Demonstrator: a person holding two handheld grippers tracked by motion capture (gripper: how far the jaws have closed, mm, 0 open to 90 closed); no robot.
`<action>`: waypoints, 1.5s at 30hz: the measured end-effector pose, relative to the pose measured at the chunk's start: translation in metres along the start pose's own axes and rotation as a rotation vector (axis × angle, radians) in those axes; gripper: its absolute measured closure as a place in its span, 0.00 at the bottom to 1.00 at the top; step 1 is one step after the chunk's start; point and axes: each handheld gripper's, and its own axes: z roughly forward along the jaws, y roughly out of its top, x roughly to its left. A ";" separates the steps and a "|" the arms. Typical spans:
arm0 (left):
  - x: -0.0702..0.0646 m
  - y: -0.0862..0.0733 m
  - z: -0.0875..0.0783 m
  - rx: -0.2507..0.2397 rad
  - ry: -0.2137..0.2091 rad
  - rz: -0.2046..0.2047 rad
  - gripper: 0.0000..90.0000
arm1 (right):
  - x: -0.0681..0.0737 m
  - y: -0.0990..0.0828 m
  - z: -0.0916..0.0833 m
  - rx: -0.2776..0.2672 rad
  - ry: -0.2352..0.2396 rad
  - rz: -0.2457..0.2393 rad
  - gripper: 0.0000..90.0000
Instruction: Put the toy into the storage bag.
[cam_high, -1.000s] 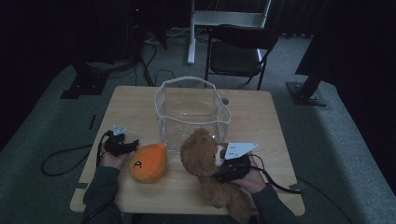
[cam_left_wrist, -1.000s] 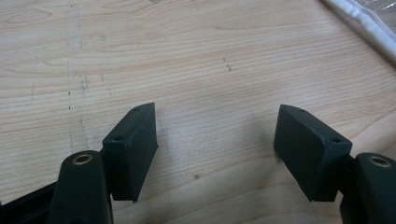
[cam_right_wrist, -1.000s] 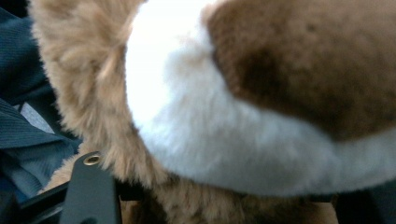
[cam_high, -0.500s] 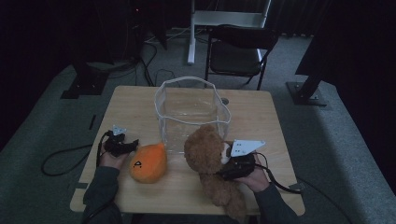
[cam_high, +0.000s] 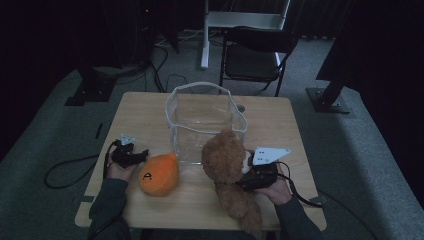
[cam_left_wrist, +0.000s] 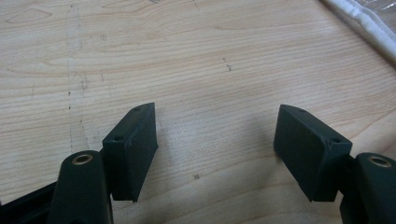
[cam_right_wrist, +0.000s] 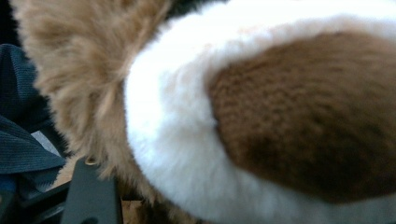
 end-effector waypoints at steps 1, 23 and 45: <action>0.000 0.000 0.000 0.000 0.000 0.000 0.34 | 0.000 0.000 0.000 0.000 0.000 0.000 0.37; 0.000 0.000 0.000 0.001 0.000 0.000 0.34 | -0.002 0.002 -0.012 -0.034 -0.031 0.001 0.37; 0.000 0.000 0.000 0.001 0.000 -0.001 0.34 | -0.004 0.003 -0.021 -0.046 -0.056 -0.002 0.37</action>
